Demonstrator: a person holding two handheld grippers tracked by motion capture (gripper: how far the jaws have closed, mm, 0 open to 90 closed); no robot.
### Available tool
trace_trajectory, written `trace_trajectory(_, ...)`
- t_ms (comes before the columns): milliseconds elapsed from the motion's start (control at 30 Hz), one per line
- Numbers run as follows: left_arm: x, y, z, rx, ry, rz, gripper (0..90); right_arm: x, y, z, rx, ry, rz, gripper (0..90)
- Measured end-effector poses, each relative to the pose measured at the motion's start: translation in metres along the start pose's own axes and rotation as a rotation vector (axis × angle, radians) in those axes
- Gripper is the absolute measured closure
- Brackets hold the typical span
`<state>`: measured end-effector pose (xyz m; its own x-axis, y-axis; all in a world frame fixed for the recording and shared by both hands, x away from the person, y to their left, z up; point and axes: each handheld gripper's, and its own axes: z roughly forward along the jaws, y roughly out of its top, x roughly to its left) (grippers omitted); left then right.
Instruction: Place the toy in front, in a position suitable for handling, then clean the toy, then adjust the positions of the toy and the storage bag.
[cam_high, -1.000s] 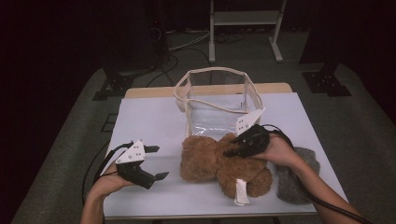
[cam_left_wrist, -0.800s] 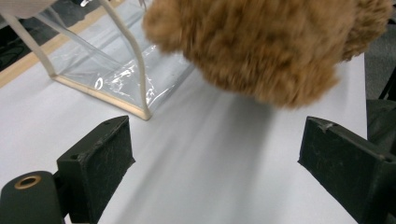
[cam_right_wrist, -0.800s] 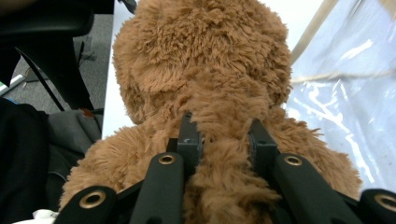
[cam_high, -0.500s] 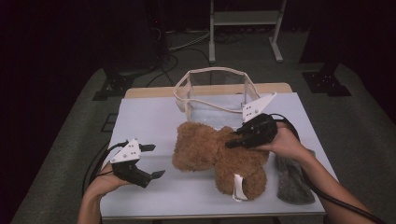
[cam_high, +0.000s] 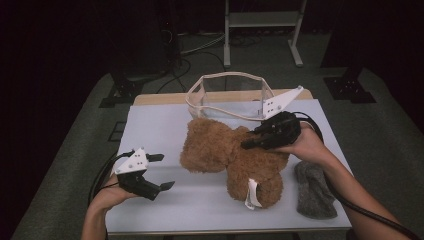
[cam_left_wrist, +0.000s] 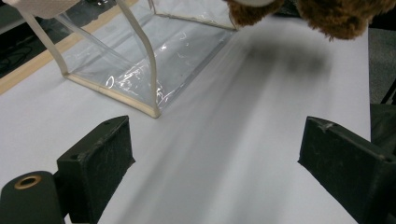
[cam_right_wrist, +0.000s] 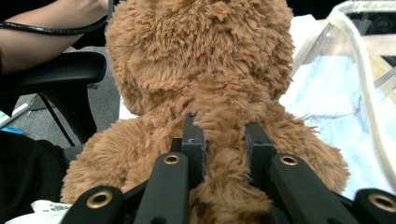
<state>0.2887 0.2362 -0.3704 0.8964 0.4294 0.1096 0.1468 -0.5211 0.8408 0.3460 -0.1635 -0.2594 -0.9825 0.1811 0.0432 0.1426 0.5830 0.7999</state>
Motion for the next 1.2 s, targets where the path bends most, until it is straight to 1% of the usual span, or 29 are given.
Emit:
trace_trajectory(167,-0.001,0.0,0.0,-0.008,-0.004,-0.003,9.0,0.003,0.011,-0.002,0.007,-0.002,-0.013,74.7)
trace_trajectory(200,-0.002,0.0,0.001,-0.01,-0.007,-0.005,9.1,0.003,0.012,-0.002,0.01,-0.001,-0.01,74.7)
trace_trajectory(233,-0.002,0.001,0.001,-0.002,-0.006,0.002,9.0,0.003,0.014,-0.001,0.011,0.0,-0.016,74.6)
trace_trajectory(267,-0.002,0.001,0.001,-0.001,-0.006,0.0,9.0,0.004,0.015,-0.001,0.013,0.002,-0.012,74.6)
trace_trajectory(400,-0.003,0.0,-0.001,0.001,-0.006,0.005,9.0,0.002,0.016,0.002,0.014,0.008,-0.016,74.7)
trace_trajectory(433,-0.003,0.0,-0.001,-0.005,-0.006,0.001,9.0,0.001,0.016,0.003,0.013,0.01,-0.016,74.7)
trace_trajectory(533,-0.003,0.0,-0.002,-0.001,-0.003,-0.001,9.0,0.0,0.017,0.004,0.013,0.015,-0.01,74.7)
trace_trajectory(600,-0.003,-0.001,-0.002,0.003,0.0,0.005,9.0,-0.001,0.019,0.004,0.014,0.018,-0.005,74.7)
trace_trajectory(700,-0.004,-0.002,-0.002,0.004,-0.005,0.001,9.0,-0.003,0.024,0.002,0.007,0.022,-0.003,74.7)
trace_trajectory(800,-0.002,-0.003,-0.002,0.005,-0.005,-0.006,9.0,-0.004,0.035,-0.001,0.012,0.02,-0.011,74.7)
trace_trajectory(933,-0.001,-0.004,-0.002,-0.002,-0.011,-0.012,9.0,-0.007,0.053,-0.009,0.002,0.021,-0.012,74.6)
trace_trajectory(1033,0.001,-0.005,-0.002,-0.003,-0.01,-0.02,9.0,-0.008,0.069,-0.016,-0.003,0.016,-0.019,74.6)
trace_trajectory(1100,0.002,-0.006,-0.002,-0.006,-0.012,-0.022,9.0,-0.009,0.081,-0.019,0.001,0.006,-0.035,74.7)
trace_trajectory(1133,0.002,-0.006,-0.002,-0.009,-0.011,-0.026,9.0,-0.009,0.087,-0.021,0.002,0.005,-0.032,74.7)
trace_trajectory(1200,0.003,-0.007,-0.003,-0.006,-0.013,-0.03,9.0,-0.01,0.098,-0.025,0.004,0.007,-0.043,74.6)
